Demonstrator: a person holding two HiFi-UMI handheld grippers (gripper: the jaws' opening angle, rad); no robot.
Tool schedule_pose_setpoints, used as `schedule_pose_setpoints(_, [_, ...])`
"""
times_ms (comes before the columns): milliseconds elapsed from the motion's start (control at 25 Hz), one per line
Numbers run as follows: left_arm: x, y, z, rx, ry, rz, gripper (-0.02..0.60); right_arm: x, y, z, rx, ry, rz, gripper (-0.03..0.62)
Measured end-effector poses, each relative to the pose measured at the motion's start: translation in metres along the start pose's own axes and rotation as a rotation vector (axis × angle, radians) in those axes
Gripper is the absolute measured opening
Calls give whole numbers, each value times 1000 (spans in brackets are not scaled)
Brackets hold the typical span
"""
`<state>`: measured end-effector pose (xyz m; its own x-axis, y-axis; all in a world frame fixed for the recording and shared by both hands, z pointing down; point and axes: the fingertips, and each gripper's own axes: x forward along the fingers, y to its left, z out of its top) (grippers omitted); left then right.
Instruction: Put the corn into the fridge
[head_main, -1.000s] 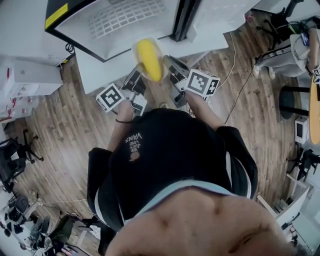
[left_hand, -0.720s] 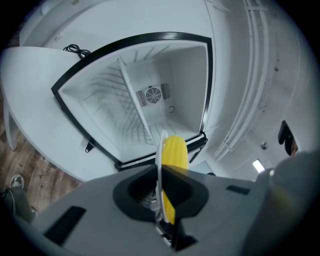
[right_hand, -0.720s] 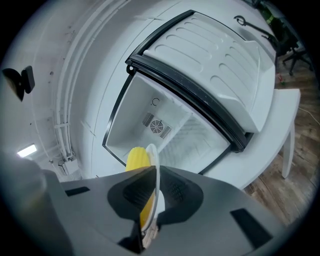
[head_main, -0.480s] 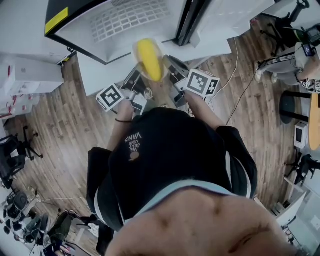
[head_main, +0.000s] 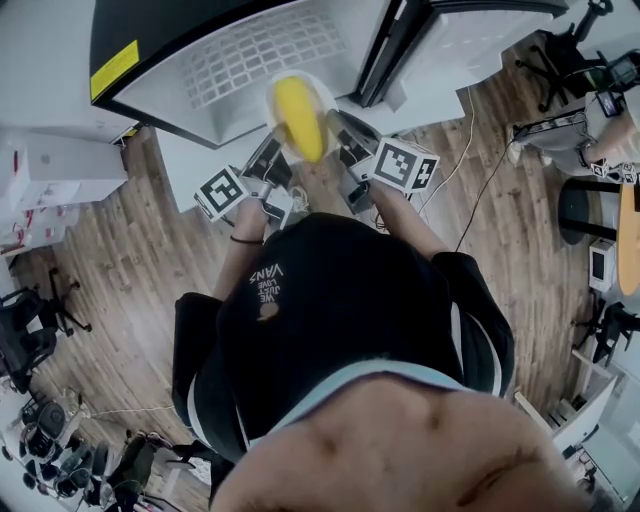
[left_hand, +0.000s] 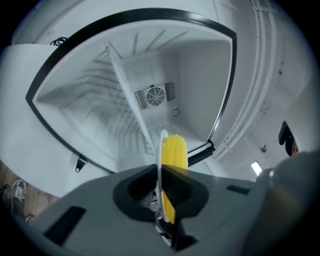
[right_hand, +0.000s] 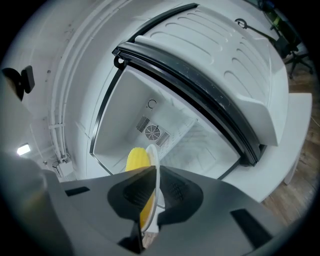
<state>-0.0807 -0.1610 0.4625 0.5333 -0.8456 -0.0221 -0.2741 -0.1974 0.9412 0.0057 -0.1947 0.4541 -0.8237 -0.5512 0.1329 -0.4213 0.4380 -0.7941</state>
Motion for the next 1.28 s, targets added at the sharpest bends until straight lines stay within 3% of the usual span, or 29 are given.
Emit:
schedule_pose_setpoints(600, [21, 17, 46, -2, 41, -13, 35, 45, -4, 22, -13, -38, -35, 28])
schedule_pose_setpoints(1280, [37, 34, 62, -108, 52, -6, 35, 71, -17, 37, -57, -28, -88, 28])
